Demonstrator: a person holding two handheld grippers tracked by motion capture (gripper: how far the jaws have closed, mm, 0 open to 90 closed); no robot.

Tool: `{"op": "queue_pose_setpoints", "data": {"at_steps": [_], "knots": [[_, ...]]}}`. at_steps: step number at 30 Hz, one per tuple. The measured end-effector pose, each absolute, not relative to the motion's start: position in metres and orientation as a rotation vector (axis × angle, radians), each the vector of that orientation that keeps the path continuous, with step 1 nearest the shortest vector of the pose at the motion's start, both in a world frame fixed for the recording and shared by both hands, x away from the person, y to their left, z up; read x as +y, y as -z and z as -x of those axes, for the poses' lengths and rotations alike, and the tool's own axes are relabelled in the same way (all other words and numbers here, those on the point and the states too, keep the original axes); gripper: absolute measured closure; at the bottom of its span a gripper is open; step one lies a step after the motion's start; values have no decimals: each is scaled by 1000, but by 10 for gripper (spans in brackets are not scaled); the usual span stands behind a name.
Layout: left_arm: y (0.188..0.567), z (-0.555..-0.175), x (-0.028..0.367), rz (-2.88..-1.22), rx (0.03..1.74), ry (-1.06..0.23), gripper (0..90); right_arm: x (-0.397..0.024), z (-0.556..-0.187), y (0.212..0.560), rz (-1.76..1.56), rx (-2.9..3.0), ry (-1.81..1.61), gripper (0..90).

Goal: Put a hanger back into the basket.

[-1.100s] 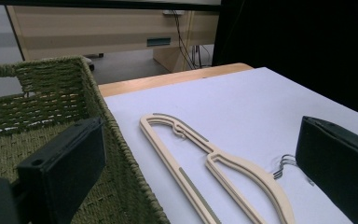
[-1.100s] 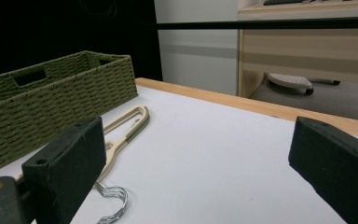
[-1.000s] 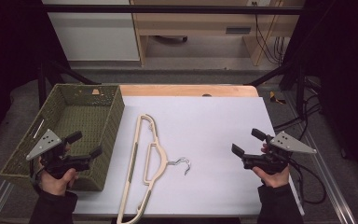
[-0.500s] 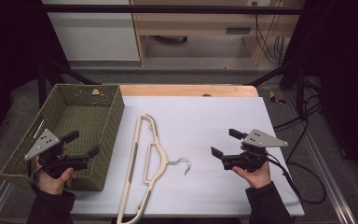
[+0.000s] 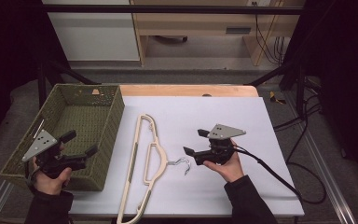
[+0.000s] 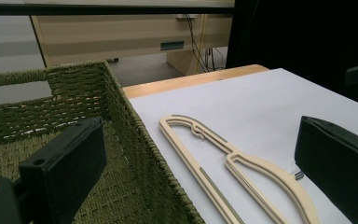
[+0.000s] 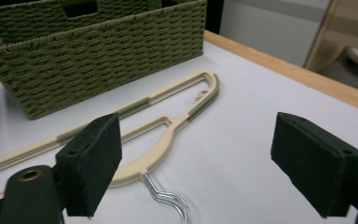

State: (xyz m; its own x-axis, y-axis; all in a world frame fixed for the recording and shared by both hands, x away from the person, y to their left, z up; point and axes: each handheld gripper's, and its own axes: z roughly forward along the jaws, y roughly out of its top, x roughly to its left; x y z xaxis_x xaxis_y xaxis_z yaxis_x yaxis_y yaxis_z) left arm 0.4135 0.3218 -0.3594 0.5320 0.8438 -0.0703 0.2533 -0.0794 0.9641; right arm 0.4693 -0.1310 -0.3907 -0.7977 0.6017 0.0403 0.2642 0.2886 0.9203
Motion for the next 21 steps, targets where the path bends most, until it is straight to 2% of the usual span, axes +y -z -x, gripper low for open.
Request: {"op": "queue_pose_setpoints", "data": {"at_steps": [13,21], "knots": [[361,-415,321,-1637,945,-652,23,-94,-484,427,-756,2411,-1436,313],[361,-415,321,-1632,947,-659,24,-79,-487,448,-742,2513,-1382,443]]}}
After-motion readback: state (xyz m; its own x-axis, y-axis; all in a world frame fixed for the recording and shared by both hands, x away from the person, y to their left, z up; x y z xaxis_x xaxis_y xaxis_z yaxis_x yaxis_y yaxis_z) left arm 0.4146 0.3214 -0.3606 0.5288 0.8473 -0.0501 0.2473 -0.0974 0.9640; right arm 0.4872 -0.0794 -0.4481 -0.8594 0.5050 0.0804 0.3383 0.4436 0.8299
